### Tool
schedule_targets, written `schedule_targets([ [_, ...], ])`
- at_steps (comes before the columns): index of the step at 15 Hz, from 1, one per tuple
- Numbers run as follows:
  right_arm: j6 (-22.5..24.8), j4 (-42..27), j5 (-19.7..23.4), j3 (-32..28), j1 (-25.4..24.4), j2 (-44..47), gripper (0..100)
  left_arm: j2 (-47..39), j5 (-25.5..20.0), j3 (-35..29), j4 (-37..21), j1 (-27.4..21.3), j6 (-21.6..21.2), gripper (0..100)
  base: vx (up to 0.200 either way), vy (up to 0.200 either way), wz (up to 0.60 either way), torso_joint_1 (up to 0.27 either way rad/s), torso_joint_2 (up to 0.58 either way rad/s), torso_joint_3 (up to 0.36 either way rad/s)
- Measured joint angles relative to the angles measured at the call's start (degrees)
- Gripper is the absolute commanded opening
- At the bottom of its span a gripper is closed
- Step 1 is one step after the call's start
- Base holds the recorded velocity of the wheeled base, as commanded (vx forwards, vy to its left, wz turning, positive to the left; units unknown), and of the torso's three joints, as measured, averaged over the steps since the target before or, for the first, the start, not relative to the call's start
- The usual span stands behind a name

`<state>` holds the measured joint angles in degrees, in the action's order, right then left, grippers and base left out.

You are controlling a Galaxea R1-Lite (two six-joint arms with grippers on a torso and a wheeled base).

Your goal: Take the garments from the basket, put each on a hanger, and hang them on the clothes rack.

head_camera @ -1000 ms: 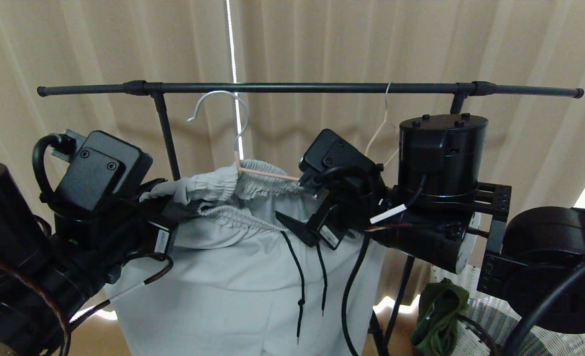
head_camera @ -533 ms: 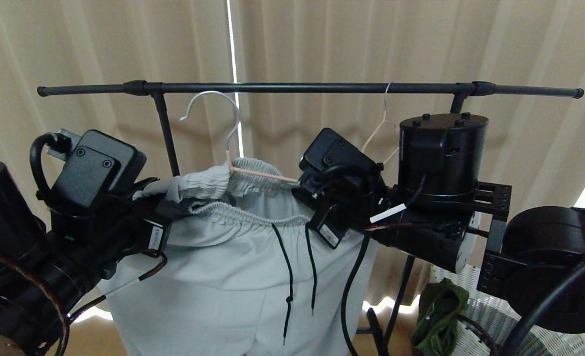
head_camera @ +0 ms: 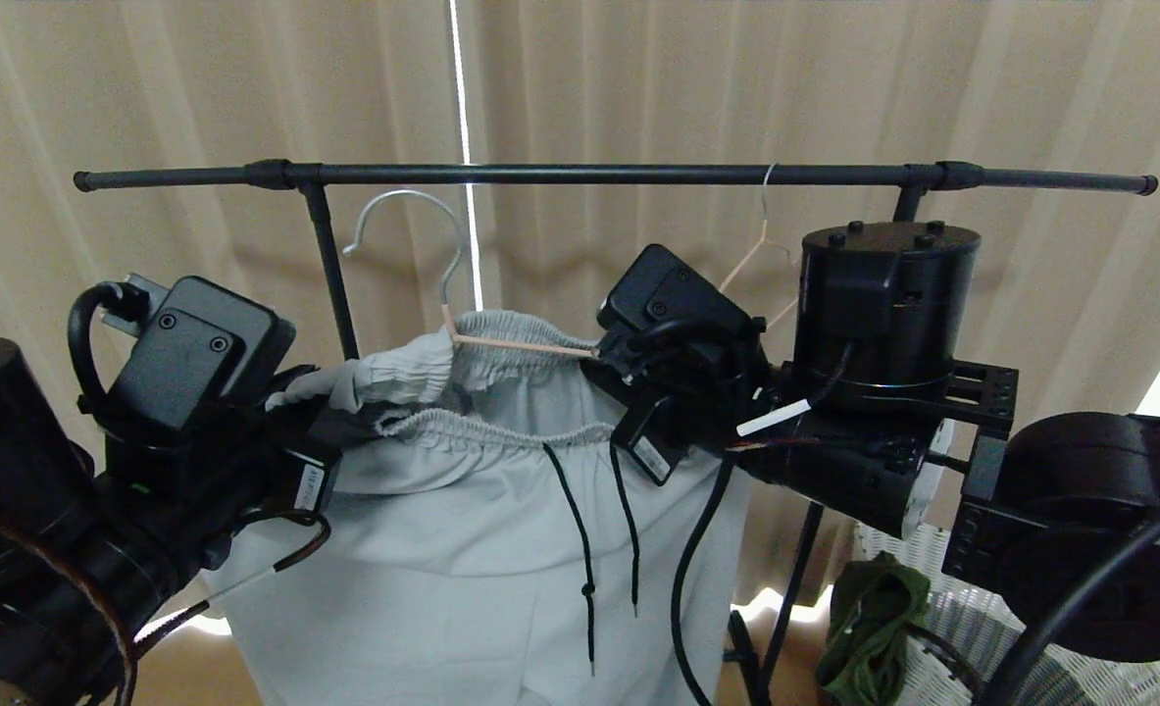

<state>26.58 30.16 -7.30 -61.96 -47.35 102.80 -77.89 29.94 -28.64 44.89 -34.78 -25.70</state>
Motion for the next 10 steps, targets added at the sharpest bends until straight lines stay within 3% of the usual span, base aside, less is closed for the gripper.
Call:
schedule_targets([
  [1, 0.0, 0.0, 0.0, 0.3, 0.0, 0.0, 0, 0.2, -0.1, 0.3, 0.0, 0.0, 0.1, 100, 0.0, 0.0, 0.0, 0.0, 0.0, 0.0],
  [6, -0.1, 0.1, -0.5, 1.7, 1.8, -2.1, 0, 2.1, -0.6, 1.9, -0.1, -0.5, 0.5, 100, 0.0, 0.0, 0.0, 0.0, 0.0, 0.0],
  [10, -0.1, 0.0, -0.5, 5.2, 6.4, -6.6, 0, 6.0, -9.0, 3.9, -0.4, -0.5, 0.7, 100, 0.0, 0.0, 0.0, 0.0, 0.0, 0.0],
])
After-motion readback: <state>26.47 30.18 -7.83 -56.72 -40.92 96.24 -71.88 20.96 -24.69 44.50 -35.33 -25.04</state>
